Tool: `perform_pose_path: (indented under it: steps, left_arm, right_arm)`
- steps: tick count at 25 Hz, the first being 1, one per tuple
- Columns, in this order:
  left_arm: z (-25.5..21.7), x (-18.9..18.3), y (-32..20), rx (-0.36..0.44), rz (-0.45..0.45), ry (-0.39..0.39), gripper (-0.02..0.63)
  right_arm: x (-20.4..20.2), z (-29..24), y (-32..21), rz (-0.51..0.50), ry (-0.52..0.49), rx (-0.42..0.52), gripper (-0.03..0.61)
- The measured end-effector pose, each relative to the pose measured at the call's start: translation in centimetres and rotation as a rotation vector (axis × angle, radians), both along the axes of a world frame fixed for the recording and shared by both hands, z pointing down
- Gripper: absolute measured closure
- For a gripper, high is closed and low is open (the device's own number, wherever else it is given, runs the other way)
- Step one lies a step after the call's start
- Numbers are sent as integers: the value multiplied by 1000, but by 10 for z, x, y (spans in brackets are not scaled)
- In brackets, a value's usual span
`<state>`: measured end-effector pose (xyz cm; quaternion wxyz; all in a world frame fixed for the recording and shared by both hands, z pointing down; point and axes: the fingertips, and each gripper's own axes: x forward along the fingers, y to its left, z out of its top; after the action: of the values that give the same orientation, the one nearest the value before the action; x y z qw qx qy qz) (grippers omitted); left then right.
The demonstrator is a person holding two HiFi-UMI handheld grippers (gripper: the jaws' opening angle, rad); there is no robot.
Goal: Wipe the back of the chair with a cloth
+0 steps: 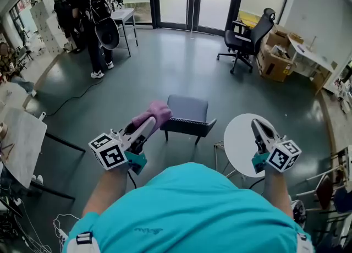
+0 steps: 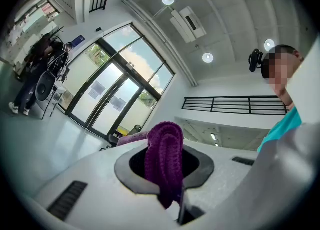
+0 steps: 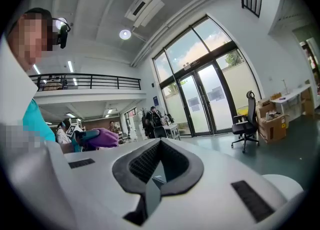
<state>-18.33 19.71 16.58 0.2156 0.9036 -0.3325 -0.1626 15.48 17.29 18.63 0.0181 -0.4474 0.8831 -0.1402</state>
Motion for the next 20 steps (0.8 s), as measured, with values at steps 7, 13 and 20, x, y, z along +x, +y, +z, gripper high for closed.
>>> perform_pose_path:
  steps: [7,13,20]
  left_arm:
    - [4,54,-5,-13,-14,-6,555]
    - [12,80,-6,-36,-24,-16,555]
    - [26,73,-28,-85,-24,-25,555]
  right_arm:
    - [38,5,-8,-63,8,7,586]
    - [51,14,-13,-123,7,2,586]
    - [38,34,-43,-155,-3,-49,586]
